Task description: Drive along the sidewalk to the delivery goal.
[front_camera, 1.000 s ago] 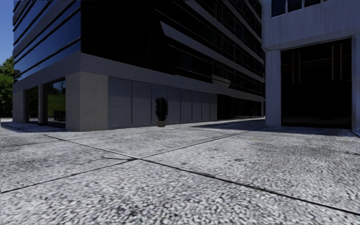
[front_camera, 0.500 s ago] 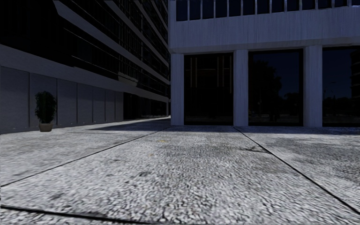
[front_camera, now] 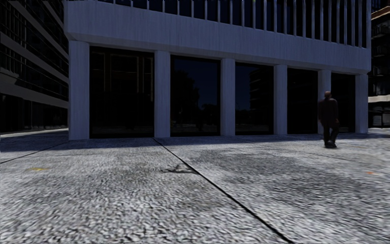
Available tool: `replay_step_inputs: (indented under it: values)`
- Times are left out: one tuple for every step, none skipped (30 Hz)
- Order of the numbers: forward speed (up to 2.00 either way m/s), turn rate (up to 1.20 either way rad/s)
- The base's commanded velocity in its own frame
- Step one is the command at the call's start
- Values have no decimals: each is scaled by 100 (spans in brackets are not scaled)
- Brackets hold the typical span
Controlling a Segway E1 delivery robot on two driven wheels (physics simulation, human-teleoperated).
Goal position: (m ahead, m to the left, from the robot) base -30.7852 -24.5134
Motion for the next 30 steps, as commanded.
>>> replay_step_inputs:
  values:
    - [200, -105]
    - [200, -105]
    - [200, -105]
    - [200, -105]
    - [200, -105]
    - [200, -105]
    - [200, -105]
    - [200, -105]
    - [200, -105]
    - [200, -105]
    - [200, -105]
    - [200, -105]
    - [200, -105]
    - [200, -105]
    - [200, -105]
    - [200, -105]
    - [200, -105]
    - [200, -105]
    - [200, -105]
    - [200, -105]
    - [200, -105]
    - [200, -105]
    - [200, -105]
    - [200, -105]
    - [200, -105]
    - [200, -105]
    - [200, -105]
    - [200, -105]
    - [200, -105]
    - [200, -105]
